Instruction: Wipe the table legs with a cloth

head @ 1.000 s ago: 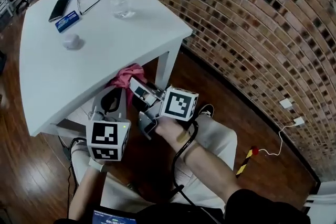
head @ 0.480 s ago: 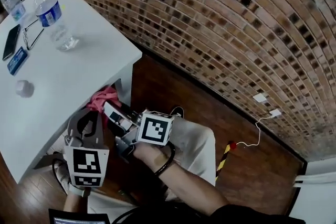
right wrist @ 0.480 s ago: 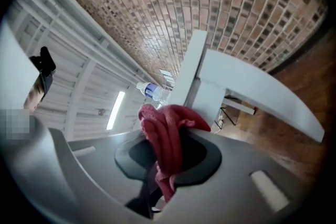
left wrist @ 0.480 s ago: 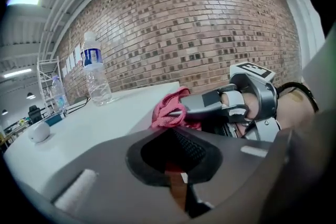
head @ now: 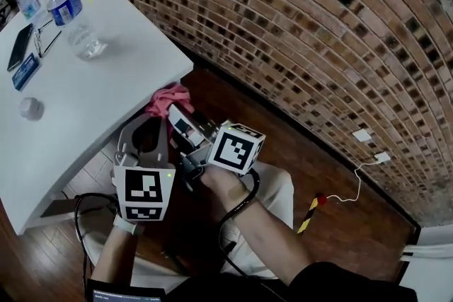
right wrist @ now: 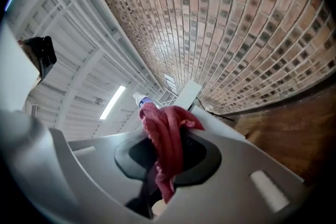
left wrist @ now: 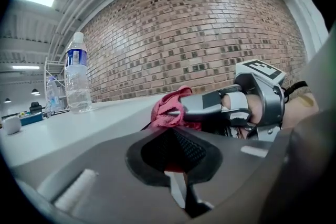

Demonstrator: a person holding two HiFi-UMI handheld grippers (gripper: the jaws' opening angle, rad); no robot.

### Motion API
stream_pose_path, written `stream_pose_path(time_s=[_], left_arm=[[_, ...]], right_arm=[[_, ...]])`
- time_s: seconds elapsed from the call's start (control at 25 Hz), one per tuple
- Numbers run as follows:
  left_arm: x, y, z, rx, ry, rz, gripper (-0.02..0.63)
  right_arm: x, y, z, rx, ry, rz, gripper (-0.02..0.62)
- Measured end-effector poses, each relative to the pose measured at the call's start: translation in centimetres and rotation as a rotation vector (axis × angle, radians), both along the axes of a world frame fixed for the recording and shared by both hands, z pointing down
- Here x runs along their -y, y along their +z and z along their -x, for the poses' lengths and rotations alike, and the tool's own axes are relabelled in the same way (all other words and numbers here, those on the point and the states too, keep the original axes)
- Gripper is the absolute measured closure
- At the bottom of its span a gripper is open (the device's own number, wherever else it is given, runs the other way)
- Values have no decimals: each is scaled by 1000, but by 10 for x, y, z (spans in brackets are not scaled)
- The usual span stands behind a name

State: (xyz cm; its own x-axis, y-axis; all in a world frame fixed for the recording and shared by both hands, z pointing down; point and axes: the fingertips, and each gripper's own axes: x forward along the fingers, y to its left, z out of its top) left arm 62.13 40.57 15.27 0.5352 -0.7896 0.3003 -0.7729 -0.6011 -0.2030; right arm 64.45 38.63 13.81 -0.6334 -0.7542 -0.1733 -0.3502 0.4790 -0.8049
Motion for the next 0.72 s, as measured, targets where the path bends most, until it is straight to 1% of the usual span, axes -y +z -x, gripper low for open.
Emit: stream_pose_path(time_s=[0.08,0.2,0.32,0.48,0.6,0.72], left_arm=[[6,0,-11,-2,6,-5,612],[11,9,-25,-12,4,3,612],[9,31,-28,14,-1,44,612],[14,68,-31,64,0,100,612],[14,100,-26,101,-9,146,612],[14,131,-28,137,-2,184,612]], right_arm=[[5,2,-12,-7,42,-12,538],[10,11,-27,-28,67,-24,538],[8,32,-30,-34,81,8,538],[14,69,-33,-70,118,48,538],[14,102,-28,-69,122,99,538],[15,134,-29,-63,132,148,538]])
